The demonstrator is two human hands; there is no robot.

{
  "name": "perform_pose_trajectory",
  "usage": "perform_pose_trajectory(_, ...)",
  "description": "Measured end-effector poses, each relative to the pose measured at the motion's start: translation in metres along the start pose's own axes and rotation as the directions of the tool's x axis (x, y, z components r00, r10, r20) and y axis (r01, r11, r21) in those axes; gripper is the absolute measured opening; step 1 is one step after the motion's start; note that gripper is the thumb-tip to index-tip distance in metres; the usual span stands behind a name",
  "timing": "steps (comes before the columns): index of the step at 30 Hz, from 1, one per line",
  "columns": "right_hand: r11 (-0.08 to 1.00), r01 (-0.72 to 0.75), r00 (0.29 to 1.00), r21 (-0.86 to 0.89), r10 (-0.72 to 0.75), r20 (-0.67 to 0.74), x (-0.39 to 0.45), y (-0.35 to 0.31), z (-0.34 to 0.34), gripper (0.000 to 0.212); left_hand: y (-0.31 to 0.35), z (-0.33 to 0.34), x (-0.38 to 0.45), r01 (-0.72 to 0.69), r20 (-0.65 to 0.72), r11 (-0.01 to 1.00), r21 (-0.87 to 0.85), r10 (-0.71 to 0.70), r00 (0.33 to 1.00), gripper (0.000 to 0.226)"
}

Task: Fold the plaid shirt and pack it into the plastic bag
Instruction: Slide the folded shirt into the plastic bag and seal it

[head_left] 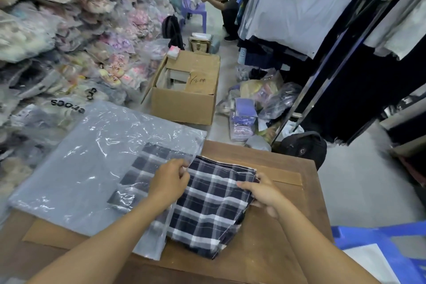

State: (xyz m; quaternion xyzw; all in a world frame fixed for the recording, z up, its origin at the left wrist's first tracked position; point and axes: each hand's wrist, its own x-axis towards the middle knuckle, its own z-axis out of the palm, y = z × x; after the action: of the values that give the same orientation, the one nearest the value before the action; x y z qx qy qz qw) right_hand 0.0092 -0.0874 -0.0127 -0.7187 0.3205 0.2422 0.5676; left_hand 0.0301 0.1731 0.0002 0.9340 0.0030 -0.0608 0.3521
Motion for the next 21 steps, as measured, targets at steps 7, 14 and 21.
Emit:
perform_pose_trajectory(7,0.966,0.026,0.996,0.257,-0.047,0.074,0.006,-0.029,0.078,0.042,0.001,-0.01,-0.011,-0.039,0.033,0.999,-0.036,0.041,0.999,0.019)
perform_pose_trajectory(14,0.905,-0.005,0.992,0.426,-0.049,0.116,0.01,-0.045,0.155,0.031,0.012,-0.021,-0.018,-0.123,-0.039,0.989,-0.082,0.12,0.992,0.021)
perform_pose_trajectory(21,0.854,-0.074,0.978,0.514,-0.039,0.205,0.01,-0.046,0.181,0.03,0.017,-0.026,-0.018,-0.084,-0.08,0.973,-0.216,0.068,0.994,0.026)
